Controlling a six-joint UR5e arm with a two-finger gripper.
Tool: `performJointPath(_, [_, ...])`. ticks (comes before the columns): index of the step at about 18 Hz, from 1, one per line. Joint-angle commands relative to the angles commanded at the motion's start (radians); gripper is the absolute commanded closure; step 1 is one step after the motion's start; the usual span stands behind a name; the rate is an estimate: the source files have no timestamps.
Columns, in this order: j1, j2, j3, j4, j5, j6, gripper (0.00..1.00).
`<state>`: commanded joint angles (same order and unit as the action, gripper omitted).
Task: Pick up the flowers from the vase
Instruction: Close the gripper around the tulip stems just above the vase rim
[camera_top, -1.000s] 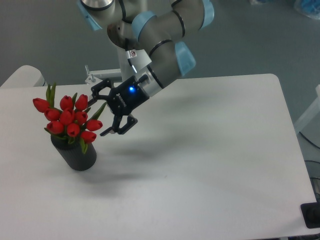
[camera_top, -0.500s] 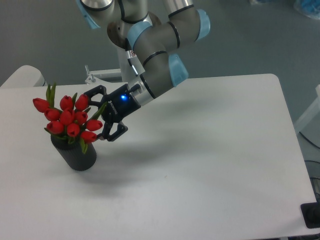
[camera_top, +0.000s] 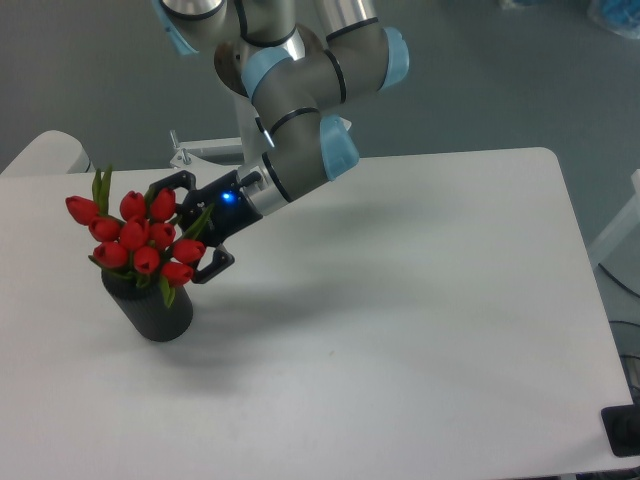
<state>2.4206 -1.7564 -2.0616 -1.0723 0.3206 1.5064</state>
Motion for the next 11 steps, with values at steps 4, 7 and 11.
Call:
performJointPath(4, [-0.002,0.0,-0.008,0.0,-0.003,-0.006,0.3])
performJointPath(7, [-0.002,0.003,-0.008,0.0,-0.008,-0.009,0.63])
performJointPath(11, [0.0,0.006,-0.008,-0.001,-0.011,-0.011,0.79])
